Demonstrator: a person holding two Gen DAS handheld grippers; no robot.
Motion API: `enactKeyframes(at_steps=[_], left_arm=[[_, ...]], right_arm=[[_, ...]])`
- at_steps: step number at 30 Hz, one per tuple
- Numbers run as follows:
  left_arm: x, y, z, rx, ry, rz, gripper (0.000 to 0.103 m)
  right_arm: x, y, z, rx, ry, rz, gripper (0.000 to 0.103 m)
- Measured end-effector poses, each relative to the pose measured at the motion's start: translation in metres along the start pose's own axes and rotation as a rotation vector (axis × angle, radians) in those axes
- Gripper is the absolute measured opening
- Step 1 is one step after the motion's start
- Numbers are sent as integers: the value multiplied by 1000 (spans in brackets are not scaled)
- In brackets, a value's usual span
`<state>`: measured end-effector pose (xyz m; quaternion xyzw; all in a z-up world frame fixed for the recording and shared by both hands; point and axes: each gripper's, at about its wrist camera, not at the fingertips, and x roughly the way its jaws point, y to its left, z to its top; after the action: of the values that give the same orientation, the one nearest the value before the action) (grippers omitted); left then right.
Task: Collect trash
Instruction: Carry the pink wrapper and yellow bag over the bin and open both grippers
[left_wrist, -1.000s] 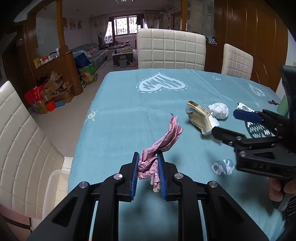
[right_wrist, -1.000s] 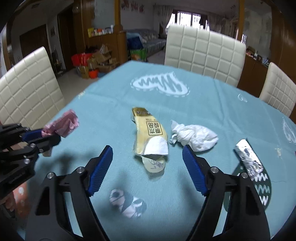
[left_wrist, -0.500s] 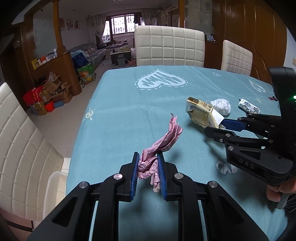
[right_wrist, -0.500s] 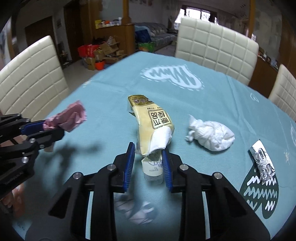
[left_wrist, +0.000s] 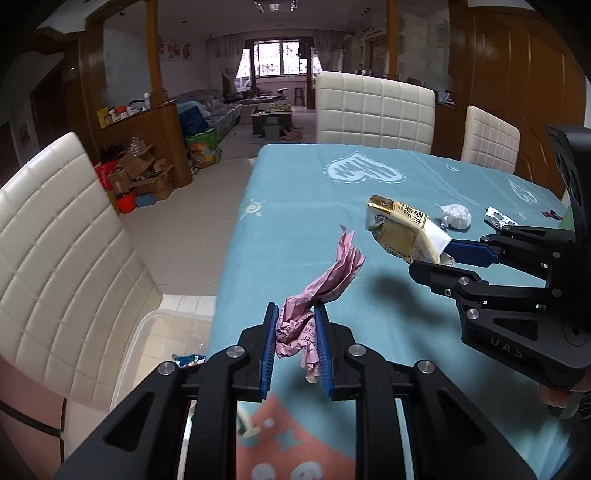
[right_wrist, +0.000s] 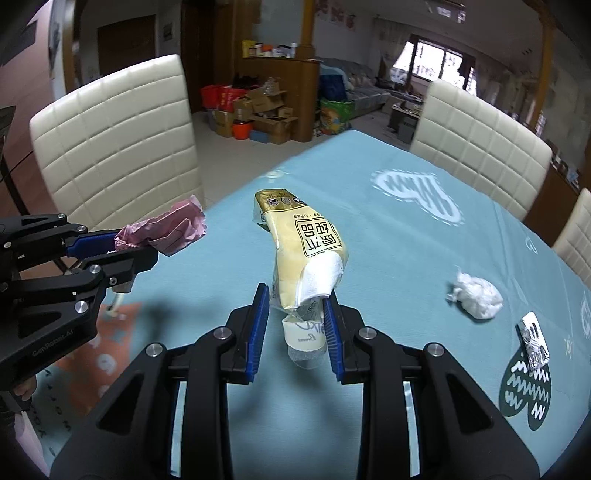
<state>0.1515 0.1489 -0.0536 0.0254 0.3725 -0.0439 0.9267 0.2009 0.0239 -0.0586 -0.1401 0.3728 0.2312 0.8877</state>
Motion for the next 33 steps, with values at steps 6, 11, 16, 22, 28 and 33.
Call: enactKeyframes(at_steps=[6,11,16,22,28,33], left_arm=[[-12,31,-17,-38,5,39,20],[-14,64,-31,-95,33,67,22],[-12,93,-43,-163,54,44,68],[-16,118,-57,-212,45,84,73],[-25,144,-75,-280,47,166,73],[-32,160,-87,-305,53,191,73]], right_arm=[[5,39,7,-47,6,28,31],[13,66,13,-78,14,47,31],[23,88,18,-103,28,60,31],[32,107,21,-133,40,77,32],[44,129,21,-175,60,106,32],[50,150,23,-217,52,125,41]])
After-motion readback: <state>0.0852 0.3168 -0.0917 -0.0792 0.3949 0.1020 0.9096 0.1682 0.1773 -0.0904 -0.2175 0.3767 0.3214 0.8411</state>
